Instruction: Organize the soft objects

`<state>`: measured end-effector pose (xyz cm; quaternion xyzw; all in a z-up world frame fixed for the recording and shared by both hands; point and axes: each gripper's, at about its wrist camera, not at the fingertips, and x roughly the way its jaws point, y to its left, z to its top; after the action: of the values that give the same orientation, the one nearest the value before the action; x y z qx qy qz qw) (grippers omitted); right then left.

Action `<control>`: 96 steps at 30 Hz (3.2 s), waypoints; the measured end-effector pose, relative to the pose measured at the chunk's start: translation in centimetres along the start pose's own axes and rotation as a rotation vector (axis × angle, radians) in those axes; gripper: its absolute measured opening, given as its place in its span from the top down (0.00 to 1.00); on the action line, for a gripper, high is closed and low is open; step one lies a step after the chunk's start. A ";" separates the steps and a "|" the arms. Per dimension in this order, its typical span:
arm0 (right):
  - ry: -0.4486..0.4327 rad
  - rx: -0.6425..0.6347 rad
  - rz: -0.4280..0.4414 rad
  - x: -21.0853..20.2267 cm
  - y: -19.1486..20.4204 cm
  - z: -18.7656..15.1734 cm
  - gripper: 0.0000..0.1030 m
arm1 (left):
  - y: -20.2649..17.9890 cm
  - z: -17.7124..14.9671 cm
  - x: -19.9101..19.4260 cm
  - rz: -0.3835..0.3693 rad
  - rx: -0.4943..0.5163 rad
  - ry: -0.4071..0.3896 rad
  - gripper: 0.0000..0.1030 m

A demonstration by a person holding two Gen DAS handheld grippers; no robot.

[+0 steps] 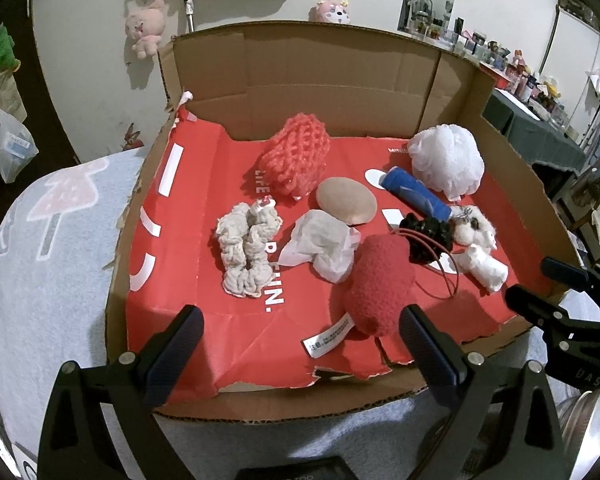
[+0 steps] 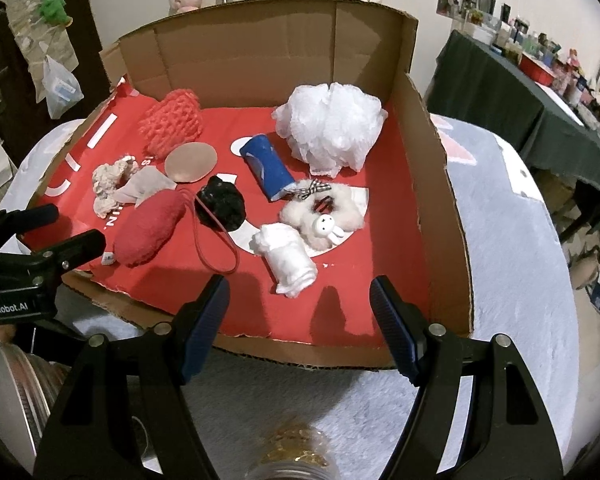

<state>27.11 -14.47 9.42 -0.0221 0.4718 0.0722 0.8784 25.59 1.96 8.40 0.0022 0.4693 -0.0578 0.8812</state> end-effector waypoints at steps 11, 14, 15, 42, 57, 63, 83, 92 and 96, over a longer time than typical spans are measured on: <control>0.000 0.003 0.002 -0.1 0.0 -0.1 0.30 | -0.1 -0.1 -0.2 0.001 0.004 -0.009 0.03; 0.002 0.006 0.008 0.0 -0.1 -0.1 0.30 | -0.1 -0.1 -0.2 -0.002 0.004 -0.007 0.03; 0.002 0.007 0.010 0.0 -0.1 -0.1 0.30 | -0.1 -0.1 -0.2 -0.004 0.005 -0.005 0.03; -0.001 0.009 0.008 0.0 -0.1 -0.2 0.30 | -0.3 -0.2 -0.3 -0.001 0.005 -0.009 0.03; -0.002 0.008 0.008 0.0 -0.1 -0.2 0.30 | -0.3 -0.2 -0.3 -0.002 0.005 -0.011 0.03; -0.002 0.008 0.008 -0.1 -0.1 -0.2 0.30 | -0.3 -0.2 -0.3 -0.001 0.004 -0.013 0.03; 0.015 -0.008 0.040 -0.1 0.1 -0.1 0.30 | -0.3 -0.4 -0.7 0.016 -0.009 -0.028 0.00; 0.020 -0.003 0.049 -0.5 0.2 0.3 0.30 | 0.4 0.0 -1.7 -0.015 -0.044 -0.032 0.00; -0.026 0.009 0.053 -2.6 -0.1 0.8 0.30 | 0.5 0.3 -4.8 -0.023 -0.047 -0.106 0.00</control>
<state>26.42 -14.78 12.02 -0.0047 0.4612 0.0937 0.8823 23.24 2.89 12.52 -0.0269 0.4230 -0.0567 0.9039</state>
